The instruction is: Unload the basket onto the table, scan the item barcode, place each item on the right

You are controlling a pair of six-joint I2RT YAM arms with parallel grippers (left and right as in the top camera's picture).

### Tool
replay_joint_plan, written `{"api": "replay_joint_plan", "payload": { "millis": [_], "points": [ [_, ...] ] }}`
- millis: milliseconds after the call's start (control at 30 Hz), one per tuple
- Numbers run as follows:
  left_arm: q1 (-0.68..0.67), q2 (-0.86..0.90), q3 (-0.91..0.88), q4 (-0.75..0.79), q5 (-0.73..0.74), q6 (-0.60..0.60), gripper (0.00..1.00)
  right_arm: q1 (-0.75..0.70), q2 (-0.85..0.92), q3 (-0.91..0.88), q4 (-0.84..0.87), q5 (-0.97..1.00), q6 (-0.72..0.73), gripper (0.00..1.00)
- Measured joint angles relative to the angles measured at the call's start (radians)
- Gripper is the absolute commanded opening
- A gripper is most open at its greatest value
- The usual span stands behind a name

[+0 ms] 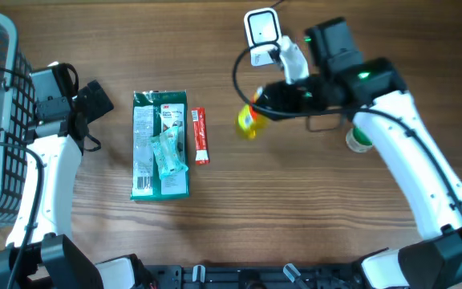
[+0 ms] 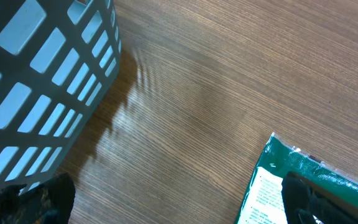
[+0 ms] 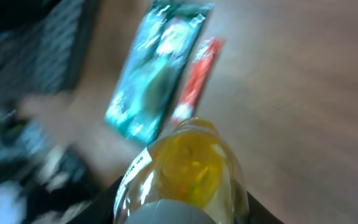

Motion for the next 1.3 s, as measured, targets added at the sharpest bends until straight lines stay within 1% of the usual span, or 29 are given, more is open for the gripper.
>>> {"api": "replay_joint_plan", "payload": {
  "millis": [67, 167, 300, 400, 500, 533, 633, 833, 967, 1133, 1200, 1300],
  "points": [
    [0.000, 0.000, 0.000, 0.000, 0.000, 0.000, 1.00, -0.051, 0.000, 0.000, -0.045, -0.116, -0.070, 0.18],
    [0.000, 0.000, 0.000, 0.000, 0.000, 0.000, 1.00, -0.119, 0.000, 0.000, -0.102, -0.238, -0.130, 0.17],
    [0.000, 0.000, 0.000, 0.000, 0.000, 0.000, 1.00, -0.180, 0.000, 0.000, -0.170, -0.338, -0.170, 0.16],
    [0.000, 0.000, 0.000, 0.000, 0.000, 0.000, 1.00, -0.192, 0.000, 0.000, -0.220, -0.384, -0.218, 0.13],
    [0.000, 0.000, 0.000, 0.000, 0.000, 0.000, 1.00, -0.192, 0.000, 0.000, -0.290, -0.412, -0.286, 0.13],
    [0.000, 0.000, 0.000, 0.000, 0.000, 0.000, 1.00, -0.192, 0.000, 0.000, -0.312, -0.416, -0.310, 0.13],
    [0.000, 0.000, 0.000, 0.000, 0.000, 0.000, 1.00, -0.192, 0.000, 0.000, -0.376, -0.428, -0.410, 0.04],
    [0.000, 0.000, 0.000, 0.000, 0.000, 0.000, 1.00, -0.192, 0.000, 0.000, -0.391, -0.402, -0.524, 0.04],
    [0.000, 0.000, 0.000, 0.000, 0.000, 0.000, 1.00, -0.192, 0.000, 0.000, -0.326, -0.277, -0.567, 0.04],
    [0.000, 0.000, 0.000, 0.000, 0.000, 0.000, 1.00, -0.192, 0.000, 0.000, -0.294, -0.148, -0.586, 0.04],
    [0.000, 0.000, 0.000, 0.000, 0.000, 0.000, 1.00, -0.192, 0.000, 0.000, -0.306, -0.151, -0.613, 0.04],
    [0.000, 0.000, 0.000, 0.000, 0.000, 0.000, 1.00, -0.192, 0.000, 0.000, -0.347, -0.227, -0.686, 0.04]
  ]
}}
